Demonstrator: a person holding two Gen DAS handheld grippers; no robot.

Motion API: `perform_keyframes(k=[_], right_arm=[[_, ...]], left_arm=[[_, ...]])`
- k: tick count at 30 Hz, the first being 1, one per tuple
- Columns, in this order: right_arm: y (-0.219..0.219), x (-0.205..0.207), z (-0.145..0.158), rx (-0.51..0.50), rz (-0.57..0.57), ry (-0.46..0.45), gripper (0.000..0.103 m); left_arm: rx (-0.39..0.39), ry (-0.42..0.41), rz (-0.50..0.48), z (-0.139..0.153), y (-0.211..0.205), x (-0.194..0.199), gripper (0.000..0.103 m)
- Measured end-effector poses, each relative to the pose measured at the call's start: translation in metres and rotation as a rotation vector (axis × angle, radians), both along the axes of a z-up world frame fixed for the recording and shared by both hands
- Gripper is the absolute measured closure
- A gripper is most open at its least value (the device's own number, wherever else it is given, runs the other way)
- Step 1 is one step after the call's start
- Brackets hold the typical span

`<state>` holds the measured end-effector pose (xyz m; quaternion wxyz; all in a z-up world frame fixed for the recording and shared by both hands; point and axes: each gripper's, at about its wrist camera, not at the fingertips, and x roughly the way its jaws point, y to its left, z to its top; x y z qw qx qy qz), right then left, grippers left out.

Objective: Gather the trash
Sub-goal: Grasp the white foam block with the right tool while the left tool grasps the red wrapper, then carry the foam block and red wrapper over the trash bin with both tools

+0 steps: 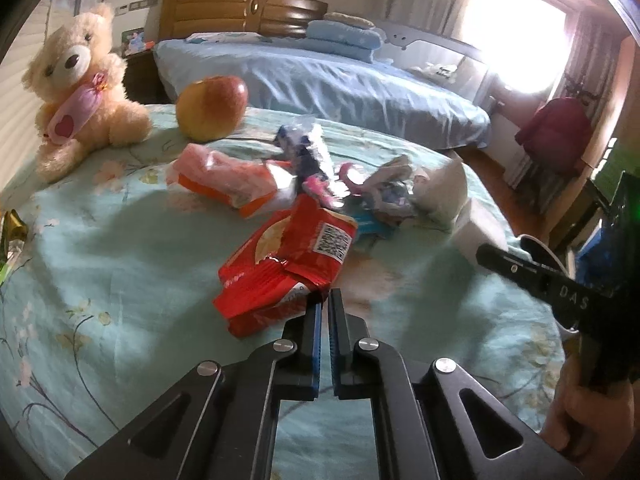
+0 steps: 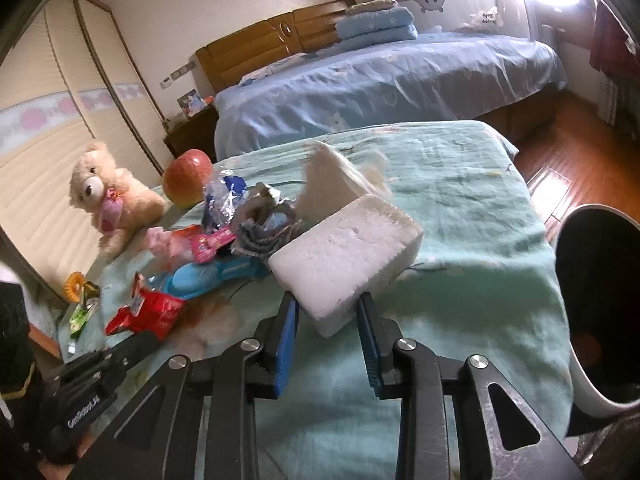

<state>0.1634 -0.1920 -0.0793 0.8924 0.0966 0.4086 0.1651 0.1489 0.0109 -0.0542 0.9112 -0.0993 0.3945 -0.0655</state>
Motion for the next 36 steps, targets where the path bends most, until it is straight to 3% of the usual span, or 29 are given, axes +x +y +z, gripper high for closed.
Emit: perform_keyframes(k=[20,29,36], right_arm=[[-0.065,-0.043,0.014,0.024,-0.105,-0.026,0.073],[-0.078,-0.05,0.014,0.029,-0.126,-0.031,0.073],[-0.076,-0.053,0.012,0.038,-0.122,-0.028,0.073]], left_arm=[[0.001,-0.036,-0.196,0.017,-0.073,-0.007,0.103],[-0.003,-0.046,-0.199,0.017,-0.074,-0.015,0.103],[0.03,-0.062,-0.139,0.019,-0.051,-0.024,0.099]])
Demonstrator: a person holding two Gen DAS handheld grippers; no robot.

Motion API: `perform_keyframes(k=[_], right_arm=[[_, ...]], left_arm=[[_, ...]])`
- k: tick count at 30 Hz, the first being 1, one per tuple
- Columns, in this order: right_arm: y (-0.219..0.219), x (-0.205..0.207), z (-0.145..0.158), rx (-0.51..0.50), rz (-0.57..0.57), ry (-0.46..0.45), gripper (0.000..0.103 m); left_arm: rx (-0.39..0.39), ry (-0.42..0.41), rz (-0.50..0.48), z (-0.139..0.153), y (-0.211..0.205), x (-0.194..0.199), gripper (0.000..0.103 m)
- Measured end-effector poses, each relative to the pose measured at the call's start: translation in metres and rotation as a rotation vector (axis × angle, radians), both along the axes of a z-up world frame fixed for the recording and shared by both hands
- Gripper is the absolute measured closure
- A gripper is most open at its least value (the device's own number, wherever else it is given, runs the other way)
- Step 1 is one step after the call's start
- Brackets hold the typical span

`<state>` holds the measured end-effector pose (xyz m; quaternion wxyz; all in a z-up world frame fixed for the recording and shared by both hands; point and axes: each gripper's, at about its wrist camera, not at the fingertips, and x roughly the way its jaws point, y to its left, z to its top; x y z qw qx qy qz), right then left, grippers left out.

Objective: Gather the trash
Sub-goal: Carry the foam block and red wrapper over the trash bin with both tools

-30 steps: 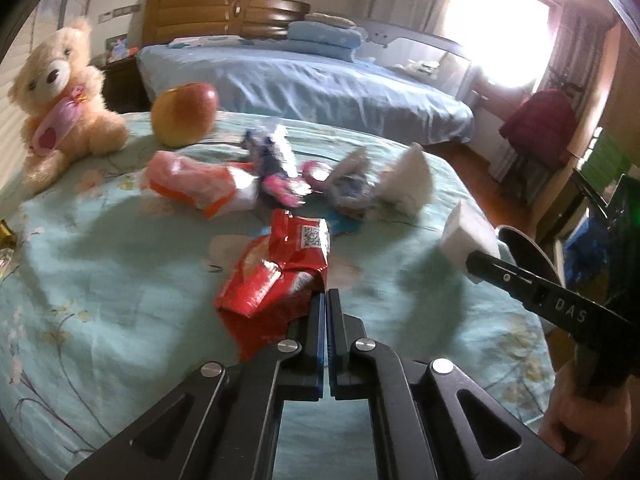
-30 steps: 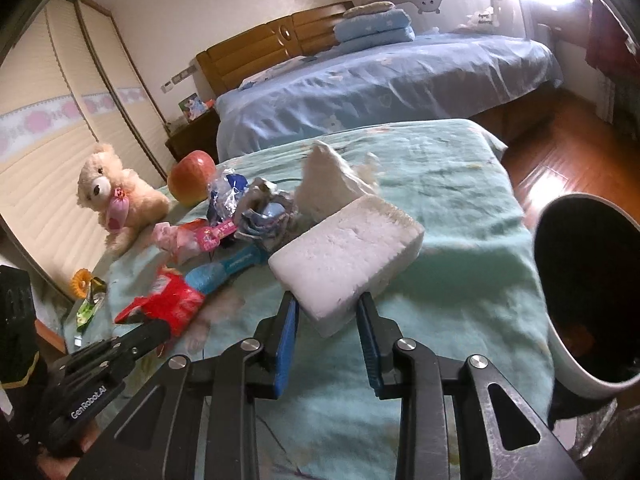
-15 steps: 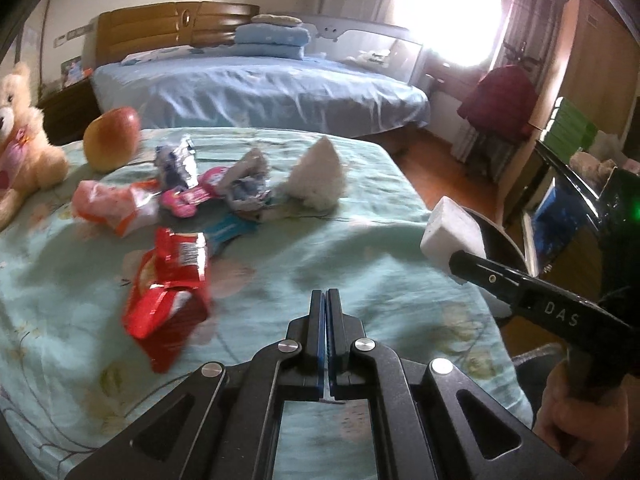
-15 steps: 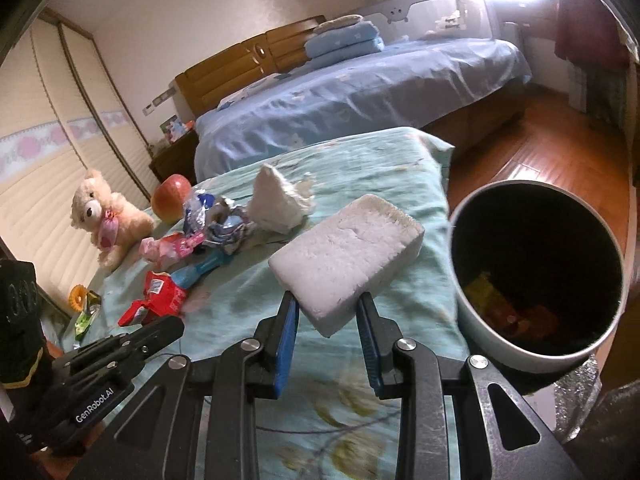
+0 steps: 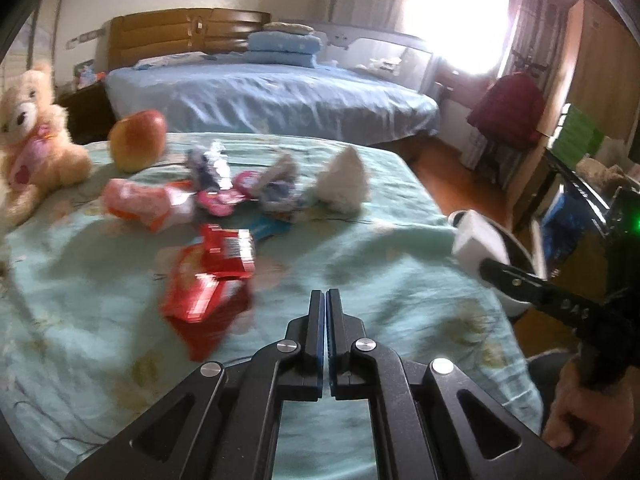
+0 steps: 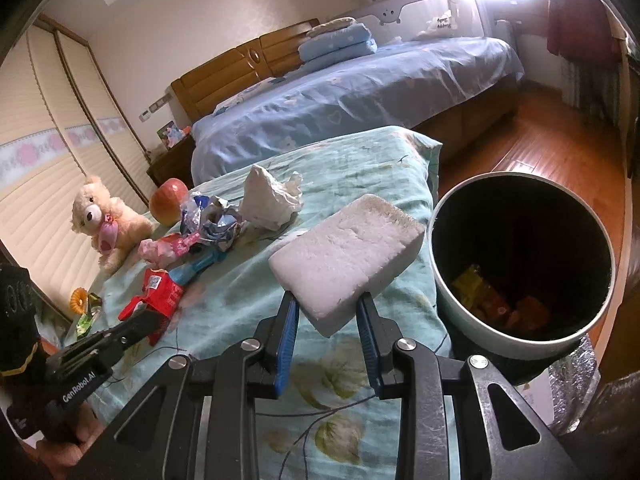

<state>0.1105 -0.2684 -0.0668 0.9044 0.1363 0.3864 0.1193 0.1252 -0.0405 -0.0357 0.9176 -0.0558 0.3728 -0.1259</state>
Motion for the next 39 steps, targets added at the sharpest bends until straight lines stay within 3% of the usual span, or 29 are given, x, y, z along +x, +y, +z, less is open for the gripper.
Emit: perform_keyframes(k=[1,6,12,17,19,24,39], right_arm=[[0.001,0.0,0.0,0.001,0.001,0.0,0.073],[0.005,0.001,0.002,0.002,0.006,-0.005,0.073],[0.01,0.003,0.0,0.004,0.014,0.001,0.073],[0.012,0.004,-0.002,0.002,0.016,0.007,0.073],[0.012,0.005,-0.002,0.003,0.018,0.008,0.073],[0.011,0.005,-0.002,0.003,0.018,0.007,0.073],[-0.005,-0.004,0.002,0.015,-0.009,-0.005,0.073]], left_arm=[[0.005,0.002,0.012,-0.001,0.004,0.0,0.096],[0.014,0.003,0.088,-0.006,0.025,-0.004,0.05],[0.03,0.045,0.142,-0.016,0.034,0.008,0.046],[0.07,0.06,0.183,-0.021,0.035,0.022,0.049],[0.08,0.081,0.183,-0.025,0.033,0.029,0.073],[0.098,0.044,0.164,-0.019,0.027,0.033,0.09],[0.016,0.007,0.026,-0.001,0.005,0.013,0.096]])
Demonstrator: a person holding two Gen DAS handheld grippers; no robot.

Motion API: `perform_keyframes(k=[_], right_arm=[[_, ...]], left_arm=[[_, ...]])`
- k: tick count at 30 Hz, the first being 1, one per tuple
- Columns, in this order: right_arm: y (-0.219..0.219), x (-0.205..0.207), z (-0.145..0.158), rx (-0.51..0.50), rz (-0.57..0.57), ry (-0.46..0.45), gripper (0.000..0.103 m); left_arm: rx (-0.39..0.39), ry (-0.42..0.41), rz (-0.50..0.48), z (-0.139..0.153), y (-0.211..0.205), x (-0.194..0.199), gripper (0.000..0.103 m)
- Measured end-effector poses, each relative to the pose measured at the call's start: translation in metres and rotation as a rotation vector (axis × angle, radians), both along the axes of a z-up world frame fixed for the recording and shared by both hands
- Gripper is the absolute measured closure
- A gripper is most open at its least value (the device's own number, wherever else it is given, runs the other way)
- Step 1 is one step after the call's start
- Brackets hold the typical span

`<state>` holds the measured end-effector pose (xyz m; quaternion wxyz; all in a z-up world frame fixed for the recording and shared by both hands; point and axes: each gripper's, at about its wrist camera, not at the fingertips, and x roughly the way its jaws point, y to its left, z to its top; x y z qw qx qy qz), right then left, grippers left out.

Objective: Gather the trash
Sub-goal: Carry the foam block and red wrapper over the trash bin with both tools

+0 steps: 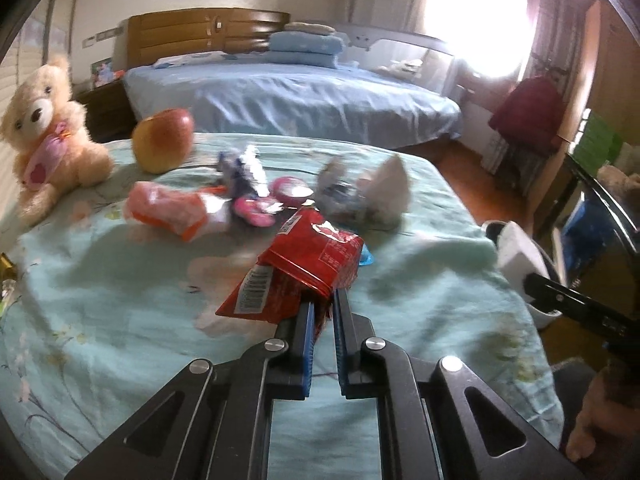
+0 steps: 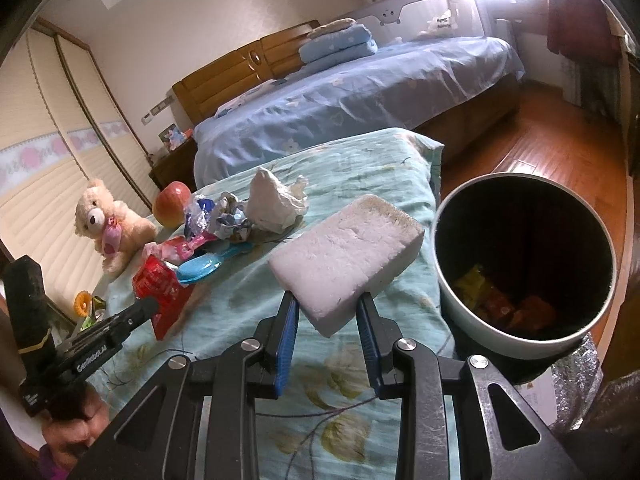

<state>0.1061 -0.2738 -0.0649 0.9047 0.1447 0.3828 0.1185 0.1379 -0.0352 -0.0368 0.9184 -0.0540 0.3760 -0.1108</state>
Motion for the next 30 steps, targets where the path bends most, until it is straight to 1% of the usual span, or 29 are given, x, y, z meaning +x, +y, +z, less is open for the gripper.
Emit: perform_keyframes(k=[5,15,30], right_arm=[[-0.01,-0.004,0.001,-0.001,-0.021,-0.001,0.073],[-0.041,-0.013,0.002,-0.006,-0.078,-0.003,0.073],[-0.081,-0.006,-0.002,-0.027,-0.14,0.01,0.073]], left_arm=[[-0.019,0.0,-0.074,0.006,-0.022,-0.002,0.097],[-0.022,0.004,-0.198,0.008,-0.066,0.002,0.097],[-0.004,0.006,-0.283,0.004,-0.124,0.031,0.097]])
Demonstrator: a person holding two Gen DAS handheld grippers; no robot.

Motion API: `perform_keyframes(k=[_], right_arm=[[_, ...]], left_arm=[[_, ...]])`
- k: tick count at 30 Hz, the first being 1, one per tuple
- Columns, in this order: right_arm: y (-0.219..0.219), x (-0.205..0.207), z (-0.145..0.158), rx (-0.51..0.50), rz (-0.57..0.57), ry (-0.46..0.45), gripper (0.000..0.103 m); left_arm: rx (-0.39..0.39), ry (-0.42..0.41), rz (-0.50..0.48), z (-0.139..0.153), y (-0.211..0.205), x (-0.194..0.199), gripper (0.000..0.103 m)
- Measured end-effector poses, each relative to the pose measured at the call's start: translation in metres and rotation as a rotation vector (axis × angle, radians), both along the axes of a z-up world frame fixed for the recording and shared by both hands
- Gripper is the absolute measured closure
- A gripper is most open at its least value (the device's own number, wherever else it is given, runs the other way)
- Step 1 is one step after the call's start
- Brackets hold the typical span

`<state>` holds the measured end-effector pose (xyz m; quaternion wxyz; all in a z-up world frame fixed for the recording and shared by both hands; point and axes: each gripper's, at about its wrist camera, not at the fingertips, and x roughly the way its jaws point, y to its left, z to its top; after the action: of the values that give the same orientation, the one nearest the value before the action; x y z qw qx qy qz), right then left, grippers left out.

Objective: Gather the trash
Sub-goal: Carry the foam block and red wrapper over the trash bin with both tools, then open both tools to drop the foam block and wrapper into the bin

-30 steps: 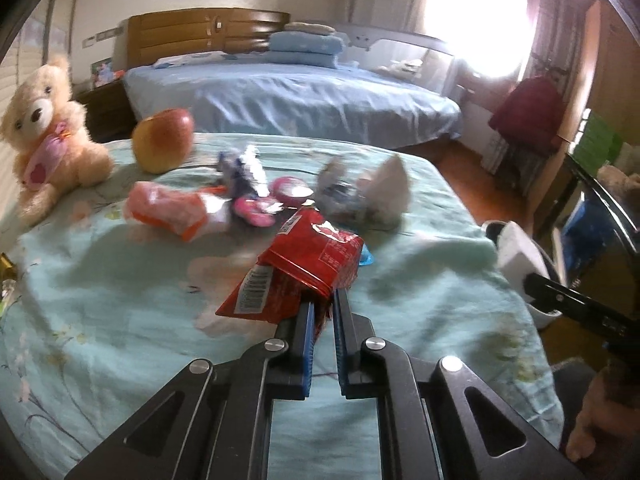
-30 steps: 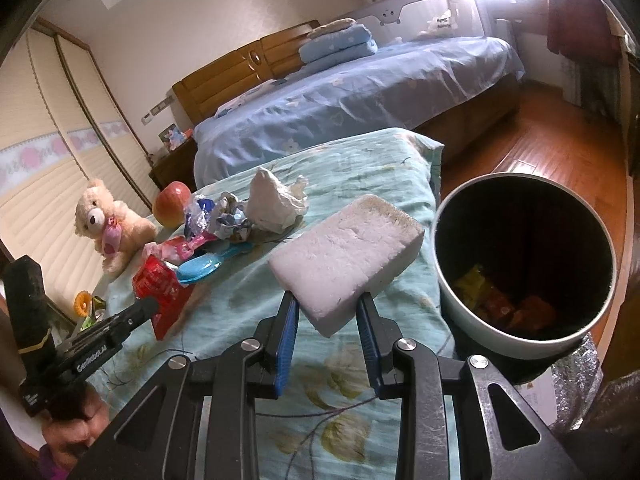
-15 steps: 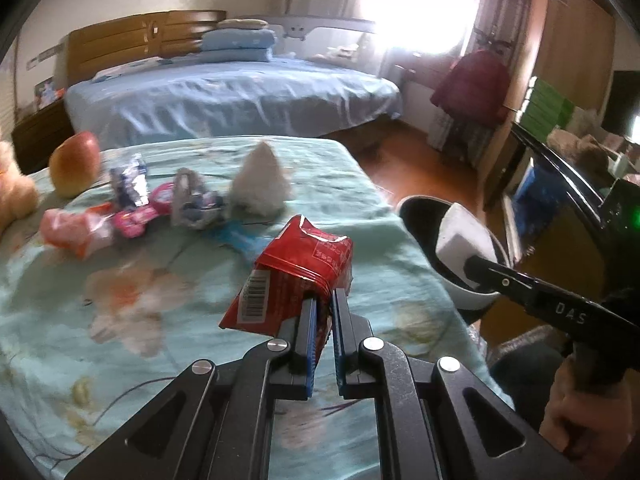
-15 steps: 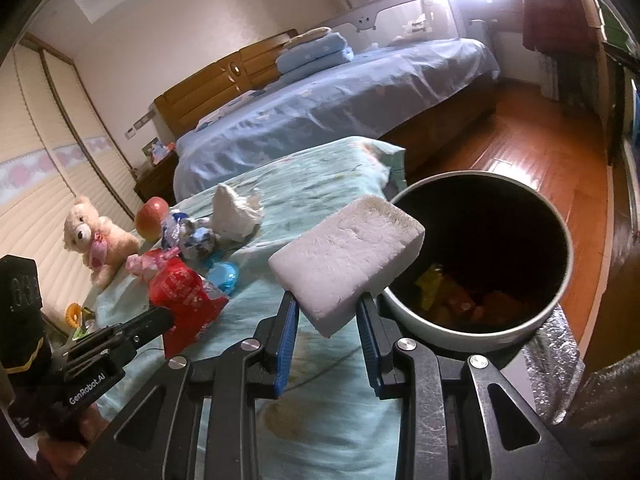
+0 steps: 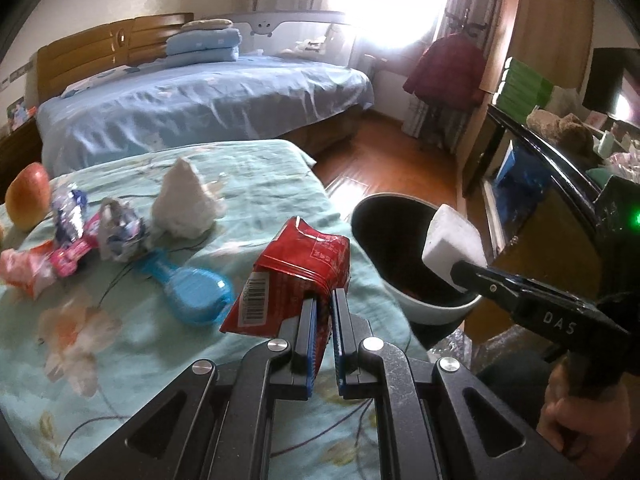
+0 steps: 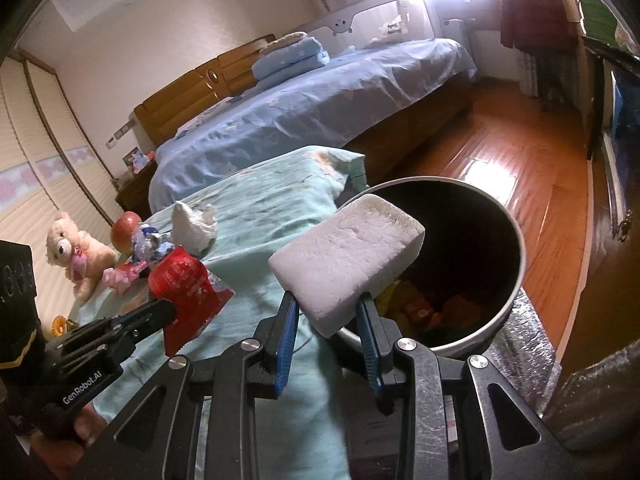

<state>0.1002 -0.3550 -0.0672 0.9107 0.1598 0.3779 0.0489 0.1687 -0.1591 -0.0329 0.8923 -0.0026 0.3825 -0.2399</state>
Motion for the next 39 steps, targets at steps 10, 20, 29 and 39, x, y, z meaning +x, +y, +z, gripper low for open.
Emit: perform_keyframes(k=[10,20,29,39], right_arm=[[-0.026,0.012,-0.008,-0.011,-0.025,0.03,0.073],[-0.047,0.025,-0.013,-0.019,-0.044,0.058,0.073],[-0.056,0.034,-0.018,-0.022,-0.049,0.084,0.072],[-0.065,0.039,-0.019,-0.008,-0.064,0.1,0.065]], left_arm=[[0.001,0.013,-0.04,-0.005,-0.035,0.027,0.097],[0.008,0.026,-0.079,-0.01,-0.07,0.051,0.097],[0.011,0.037,-0.09,-0.013,-0.085,0.068,0.097],[0.009,0.046,-0.101,-0.015,-0.094,0.072,0.082]])
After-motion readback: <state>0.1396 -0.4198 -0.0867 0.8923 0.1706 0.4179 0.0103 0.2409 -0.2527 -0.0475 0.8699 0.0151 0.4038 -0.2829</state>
